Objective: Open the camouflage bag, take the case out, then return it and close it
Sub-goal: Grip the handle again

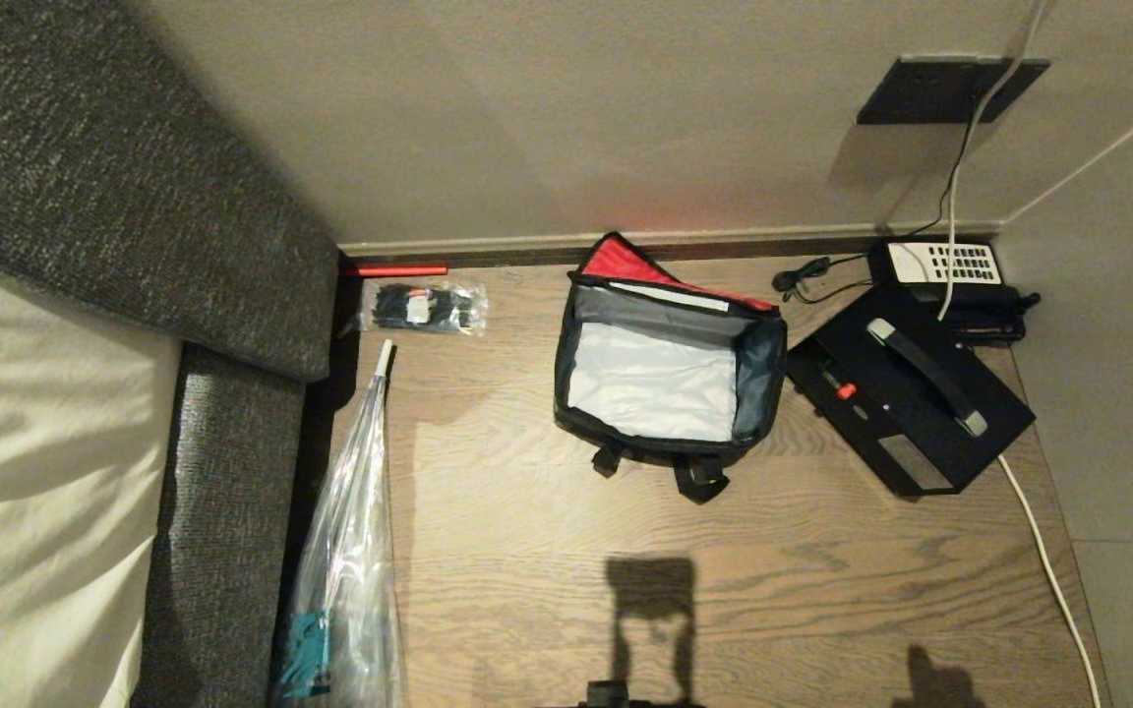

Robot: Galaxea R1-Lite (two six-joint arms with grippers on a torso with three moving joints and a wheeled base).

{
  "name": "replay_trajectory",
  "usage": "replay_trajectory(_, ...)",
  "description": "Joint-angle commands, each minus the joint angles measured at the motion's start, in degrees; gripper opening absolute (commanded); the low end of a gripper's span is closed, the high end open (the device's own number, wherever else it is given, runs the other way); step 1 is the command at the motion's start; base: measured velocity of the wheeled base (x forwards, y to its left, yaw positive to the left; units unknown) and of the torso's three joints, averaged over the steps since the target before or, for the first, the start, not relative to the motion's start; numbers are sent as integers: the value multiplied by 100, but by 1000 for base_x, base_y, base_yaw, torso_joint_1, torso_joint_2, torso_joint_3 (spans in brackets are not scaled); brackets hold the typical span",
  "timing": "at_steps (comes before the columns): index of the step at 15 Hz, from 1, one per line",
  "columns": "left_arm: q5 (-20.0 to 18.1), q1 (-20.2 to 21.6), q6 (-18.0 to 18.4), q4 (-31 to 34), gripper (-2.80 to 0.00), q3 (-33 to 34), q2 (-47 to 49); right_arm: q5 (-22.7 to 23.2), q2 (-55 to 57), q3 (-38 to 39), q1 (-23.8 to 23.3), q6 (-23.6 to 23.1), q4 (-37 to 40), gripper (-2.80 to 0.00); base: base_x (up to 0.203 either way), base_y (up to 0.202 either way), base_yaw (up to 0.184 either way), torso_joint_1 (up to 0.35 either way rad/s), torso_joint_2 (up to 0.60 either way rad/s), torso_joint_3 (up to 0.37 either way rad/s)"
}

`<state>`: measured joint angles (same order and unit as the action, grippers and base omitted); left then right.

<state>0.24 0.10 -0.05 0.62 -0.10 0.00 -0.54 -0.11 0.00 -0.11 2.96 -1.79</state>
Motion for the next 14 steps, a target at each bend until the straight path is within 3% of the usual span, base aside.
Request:
replay_trajectory(1, 2, -1, -4, -1, -280, 1, 0, 1, -147, 73, 0, 3, -5, -280, 0, 0, 0, 0, 0, 0)
replay_trajectory(14, 2, -1, -4, -1, -280, 1, 0, 1, -147, 72, 2, 4, -5, -280, 0, 0, 0, 0, 0, 0)
